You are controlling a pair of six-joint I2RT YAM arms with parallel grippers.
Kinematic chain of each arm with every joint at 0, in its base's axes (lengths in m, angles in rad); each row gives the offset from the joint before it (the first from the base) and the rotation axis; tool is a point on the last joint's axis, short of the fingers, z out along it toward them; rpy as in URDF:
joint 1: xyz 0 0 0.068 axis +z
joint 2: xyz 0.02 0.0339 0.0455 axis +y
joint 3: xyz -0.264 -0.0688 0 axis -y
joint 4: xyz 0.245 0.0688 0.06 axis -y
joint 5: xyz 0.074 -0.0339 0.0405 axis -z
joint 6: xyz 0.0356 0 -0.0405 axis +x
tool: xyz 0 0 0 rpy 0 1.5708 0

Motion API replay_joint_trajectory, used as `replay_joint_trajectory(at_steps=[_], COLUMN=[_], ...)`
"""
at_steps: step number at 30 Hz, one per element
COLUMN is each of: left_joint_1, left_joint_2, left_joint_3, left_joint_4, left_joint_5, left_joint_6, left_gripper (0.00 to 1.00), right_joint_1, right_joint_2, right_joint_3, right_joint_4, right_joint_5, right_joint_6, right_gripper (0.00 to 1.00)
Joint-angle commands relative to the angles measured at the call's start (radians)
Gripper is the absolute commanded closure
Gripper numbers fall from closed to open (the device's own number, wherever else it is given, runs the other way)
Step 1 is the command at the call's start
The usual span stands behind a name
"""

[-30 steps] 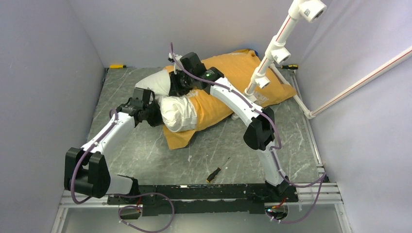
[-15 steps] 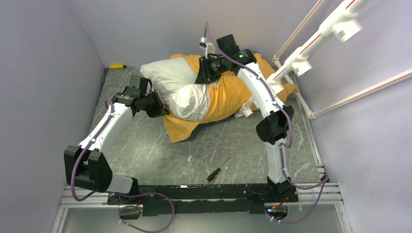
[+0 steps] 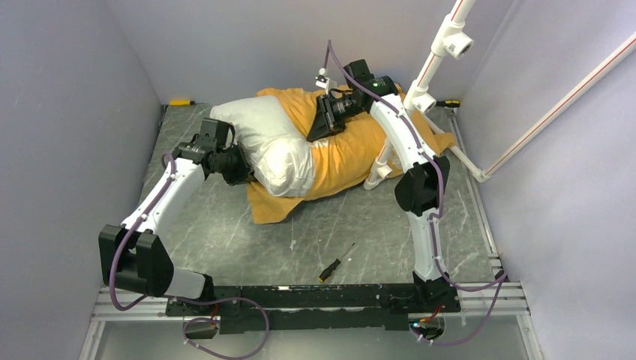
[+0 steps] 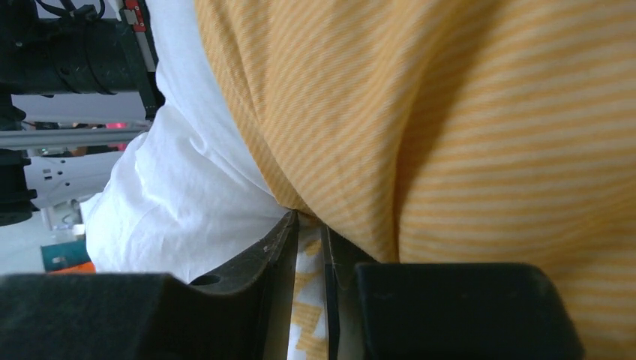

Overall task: Put the pillow into the pillowcase
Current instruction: Stuff the pillow into the pillowcase.

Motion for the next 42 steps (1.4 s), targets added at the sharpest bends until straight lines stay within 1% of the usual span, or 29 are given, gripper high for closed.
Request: replay_joint_trajectory(at_steps=[1,3,5,6,7,12,16,19,24,28,34,39,42], left_joint_1=[0.033,0.033,0.033,0.033,0.033,0.034,0.033,0.033,0.033,0.033,0.033,0.033,0.033], left_joint_2=[-0.079,-0.091,-0.11,-0.122,-0.135,-0.18,-0.143,-0.126,-0.118,-0.087,0.008,0.053,0.049], left_joint_3=[0.077,0.093,0.112,0.122,0.135,0.244,0.407,0.528,0.72,0.866,1.145,1.282,1.293], left_joint_4=[-0.041,-0.057,-0.072,-0.077,-0.083,-0.1,-0.159,-0.213,-0.272,-0.3,-0.342,-0.318,-0.271], left_joint_5=[-0.096,-0.13,-0.169,-0.194,-0.218,-0.307,-0.31,-0.357,-0.481,-0.534,-0.611,-0.598,-0.563], left_joint_6=[0.032,0.039,0.049,0.055,0.059,0.096,0.119,0.132,0.184,0.241,0.347,0.41,0.45], left_gripper=[1.0,1.0,1.0,1.0,1.0,1.0,1.0,1.0,1.0,1.0,1.0,1.0,1.0], right_joint_1=[-0.084,-0.082,-0.08,-0.077,-0.074,-0.064,-0.064,-0.063,-0.063,-0.063,-0.063,-0.063,-0.063], right_joint_2=[0.053,0.05,0.037,0.025,0.013,-0.025,0.018,0.027,0.01,0.005,0.008,0.018,0.027], right_joint_3=[-0.017,-0.018,-0.034,-0.047,-0.064,-0.116,-0.044,-0.023,-0.055,-0.05,-0.028,-0.022,-0.036], right_joint_4=[-0.082,-0.08,-0.072,-0.063,-0.054,-0.032,-0.088,-0.084,-0.06,-0.043,-0.016,-0.011,-0.012], right_joint_5=[0.072,0.074,0.088,0.103,0.117,0.165,0.185,0.175,0.132,0.071,0.022,0.008,-0.001], right_joint_6=[-0.013,-0.01,-0.009,-0.007,-0.005,-0.011,-0.033,-0.022,-0.029,-0.038,-0.01,-0.003,-0.004], right_gripper=[0.79,0.8,0.84,0.91,1.0,1.0,1.0,1.0,1.0,1.0,1.0,1.0,1.0])
